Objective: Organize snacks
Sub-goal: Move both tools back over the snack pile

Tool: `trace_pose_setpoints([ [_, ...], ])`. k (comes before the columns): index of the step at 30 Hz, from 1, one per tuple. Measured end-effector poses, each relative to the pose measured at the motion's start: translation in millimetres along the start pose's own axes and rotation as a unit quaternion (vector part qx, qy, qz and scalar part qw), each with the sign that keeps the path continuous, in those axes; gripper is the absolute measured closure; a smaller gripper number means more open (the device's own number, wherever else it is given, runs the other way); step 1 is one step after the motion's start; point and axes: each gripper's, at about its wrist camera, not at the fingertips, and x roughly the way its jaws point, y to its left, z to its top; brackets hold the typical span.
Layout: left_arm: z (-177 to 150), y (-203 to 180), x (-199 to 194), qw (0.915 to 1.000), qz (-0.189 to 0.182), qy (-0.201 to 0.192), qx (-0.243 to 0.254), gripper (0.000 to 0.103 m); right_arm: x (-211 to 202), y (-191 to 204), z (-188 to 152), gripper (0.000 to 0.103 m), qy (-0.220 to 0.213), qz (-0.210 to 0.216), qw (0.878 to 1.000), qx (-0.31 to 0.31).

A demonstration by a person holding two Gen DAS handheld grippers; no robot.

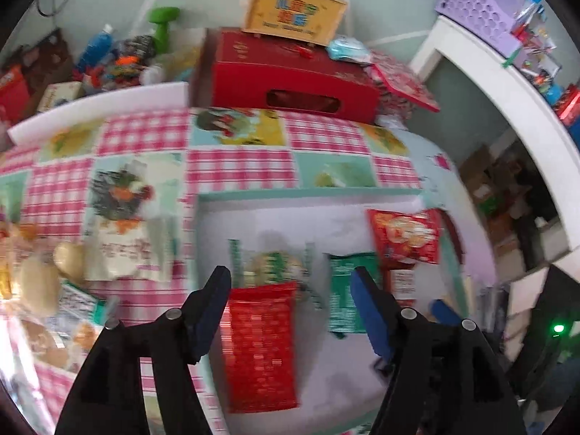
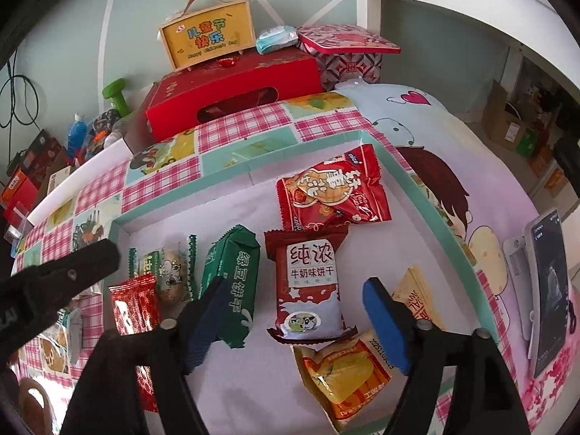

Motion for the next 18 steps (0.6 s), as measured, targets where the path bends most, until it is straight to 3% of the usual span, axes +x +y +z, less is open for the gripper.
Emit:
trace_pose_setpoints([
  [4, -1, 14, 0, 0.9987, 0.051, -0.007, 0.001, 0.025, 0, 3, 0, 0.011, -0.003, 0.004, 1.000, -0.004],
  [8, -4, 30, 4, 0.9958, 0.092, -0.007, -0.005, 0.020, 0, 4, 0, 0.009, -0.006, 0.003, 1.000, -0.005],
  [10, -6, 38, 5, 0.9936, 0.113, -0.009, -0.007, 0.017, 0, 3, 0, 0.000, -0.007, 0.003, 1.000, -0.002],
  [13, -9, 47, 5, 0.9904, 0.137, -0.014, -0.008, 0.012, -1, 3, 1, 0.000, -0.012, 0.003, 1.000, 0.002],
  [18, -16, 58, 4, 0.9839, 0.178, -0.018, -0.001, 0.011, -3, 6, 0, 0.000, -0.013, 0.005, 1.000, -0.001],
])
